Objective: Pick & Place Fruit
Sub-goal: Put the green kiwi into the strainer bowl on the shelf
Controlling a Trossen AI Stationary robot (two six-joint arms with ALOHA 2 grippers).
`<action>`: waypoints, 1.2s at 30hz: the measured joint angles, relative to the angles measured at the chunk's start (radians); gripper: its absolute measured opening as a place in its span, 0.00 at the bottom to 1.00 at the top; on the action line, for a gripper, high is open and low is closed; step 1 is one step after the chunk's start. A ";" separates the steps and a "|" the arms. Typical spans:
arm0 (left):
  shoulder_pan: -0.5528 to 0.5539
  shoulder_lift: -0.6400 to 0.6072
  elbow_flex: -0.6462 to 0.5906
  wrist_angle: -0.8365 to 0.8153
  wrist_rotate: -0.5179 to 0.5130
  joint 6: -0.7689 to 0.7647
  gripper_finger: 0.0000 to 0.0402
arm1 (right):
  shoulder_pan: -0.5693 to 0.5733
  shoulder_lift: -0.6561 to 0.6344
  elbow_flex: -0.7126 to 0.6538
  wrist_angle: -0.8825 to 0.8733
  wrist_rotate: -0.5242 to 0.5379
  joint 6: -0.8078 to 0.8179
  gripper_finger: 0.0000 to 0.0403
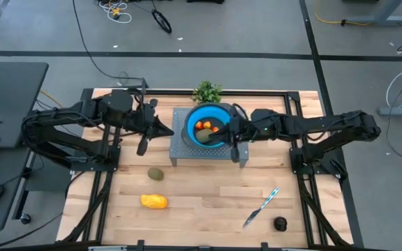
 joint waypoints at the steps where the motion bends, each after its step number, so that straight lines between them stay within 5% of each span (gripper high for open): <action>1: -0.002 -0.002 0.000 0.000 0.001 0.000 0.02 | 0.000 -0.013 0.000 -0.009 0.000 -0.001 0.03; 20: -0.004 -0.057 0.000 -0.290 0.015 0.064 0.01 | 0.000 -0.162 0.000 -0.208 0.043 -0.003 0.03; 36: -0.163 -0.056 0.000 -0.390 0.051 0.043 0.01 | 0.003 -0.161 0.000 -0.226 0.019 0.026 0.03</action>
